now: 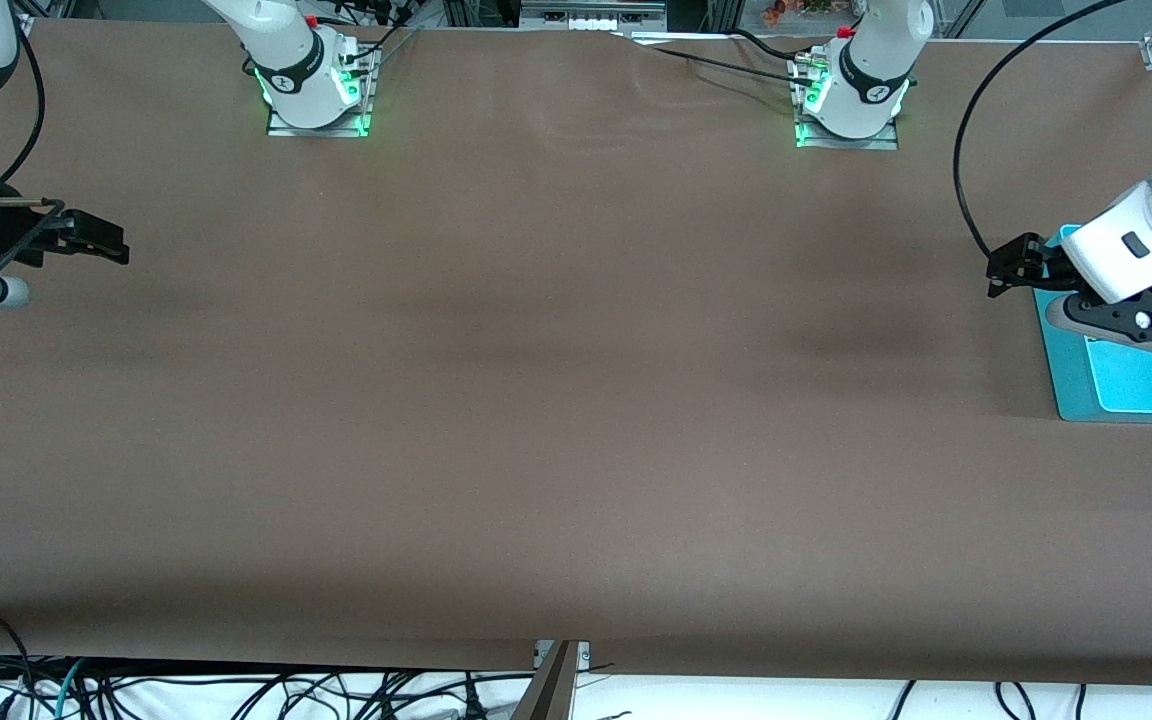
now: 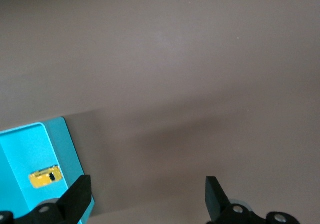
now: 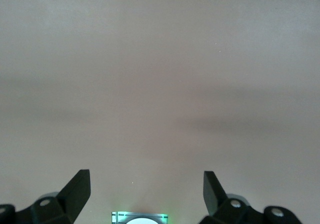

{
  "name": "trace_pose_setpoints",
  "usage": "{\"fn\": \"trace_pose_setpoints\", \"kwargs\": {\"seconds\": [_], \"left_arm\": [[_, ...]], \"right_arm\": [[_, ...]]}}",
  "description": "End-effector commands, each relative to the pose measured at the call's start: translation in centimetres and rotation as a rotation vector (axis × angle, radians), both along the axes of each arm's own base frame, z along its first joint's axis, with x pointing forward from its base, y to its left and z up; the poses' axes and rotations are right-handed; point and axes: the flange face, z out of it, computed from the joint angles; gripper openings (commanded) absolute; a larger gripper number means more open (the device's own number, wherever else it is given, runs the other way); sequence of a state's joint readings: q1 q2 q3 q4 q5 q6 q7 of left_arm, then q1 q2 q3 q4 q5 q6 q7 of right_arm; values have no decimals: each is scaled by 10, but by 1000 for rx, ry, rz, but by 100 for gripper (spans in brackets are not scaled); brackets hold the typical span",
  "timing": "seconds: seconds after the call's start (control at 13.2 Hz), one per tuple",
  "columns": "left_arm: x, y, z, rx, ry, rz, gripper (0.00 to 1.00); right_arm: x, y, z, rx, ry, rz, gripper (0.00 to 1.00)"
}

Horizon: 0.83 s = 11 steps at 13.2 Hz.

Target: Wind and store yellow beetle car

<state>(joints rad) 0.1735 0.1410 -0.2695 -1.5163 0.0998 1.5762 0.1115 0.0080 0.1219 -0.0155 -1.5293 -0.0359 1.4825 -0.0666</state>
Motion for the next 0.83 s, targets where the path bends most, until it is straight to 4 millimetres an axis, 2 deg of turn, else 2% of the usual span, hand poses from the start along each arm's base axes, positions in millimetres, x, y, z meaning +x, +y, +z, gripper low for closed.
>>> {"fn": "trace_pose_setpoints", "kwargs": {"seconds": [0.0,0.15,0.3,0.45,0.76], "left_arm": [[-22,-6,9,-33,-8,150,100],[-37,-12,9,-26,-55,190,100],[-46,-5,3,-27,-71,189,100],[-46,-4,2,-22,-73,185,100],[-47,-15,3,-16,-76,167,100]], "right_arm": [[2,-1,5,13,-10,-14,100],[2,-1,5,13,-10,-14,100],[2,-1,5,13,-10,-14,100],[2,-2,5,13,-10,-14,100],[2,-2,5,13,-10,-16,100]]}}
